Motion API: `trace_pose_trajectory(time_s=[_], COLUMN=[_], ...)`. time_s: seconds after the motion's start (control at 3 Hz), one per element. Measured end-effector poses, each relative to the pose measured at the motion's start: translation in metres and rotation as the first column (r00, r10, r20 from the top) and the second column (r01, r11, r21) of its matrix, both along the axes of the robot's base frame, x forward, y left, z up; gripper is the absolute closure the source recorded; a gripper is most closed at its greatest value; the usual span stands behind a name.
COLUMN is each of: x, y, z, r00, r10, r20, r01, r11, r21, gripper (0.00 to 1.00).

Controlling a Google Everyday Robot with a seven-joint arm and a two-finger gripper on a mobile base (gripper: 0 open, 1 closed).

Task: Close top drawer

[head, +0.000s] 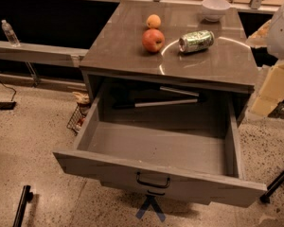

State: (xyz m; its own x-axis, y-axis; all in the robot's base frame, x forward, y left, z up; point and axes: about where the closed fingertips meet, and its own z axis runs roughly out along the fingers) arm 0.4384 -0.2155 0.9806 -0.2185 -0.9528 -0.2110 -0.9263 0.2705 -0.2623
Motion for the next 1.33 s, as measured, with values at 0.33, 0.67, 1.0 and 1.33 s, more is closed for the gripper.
trace_pose_trajectory(time_s=[0.33, 0.67, 1.0, 1.33], x=[-0.016, -0.056, -0.095, -0.110], y=[-0.001, -0.015, -0.029, -0.031], z=[-0.011, -0.054, -0.113, -0.162], r00=[0.9995, 0.9984, 0.9977, 0.9896], r10=[0.025, 0.048, 0.068, 0.144], r20=[0.019, 0.031, 0.007, 0.001], r01=[-0.026, -0.052, -0.067, -0.137], r11=[0.999, 0.989, 0.969, 0.938], r21=[0.036, 0.140, 0.239, 0.318], gripper=[0.34, 0.57, 0.81, 1.00])
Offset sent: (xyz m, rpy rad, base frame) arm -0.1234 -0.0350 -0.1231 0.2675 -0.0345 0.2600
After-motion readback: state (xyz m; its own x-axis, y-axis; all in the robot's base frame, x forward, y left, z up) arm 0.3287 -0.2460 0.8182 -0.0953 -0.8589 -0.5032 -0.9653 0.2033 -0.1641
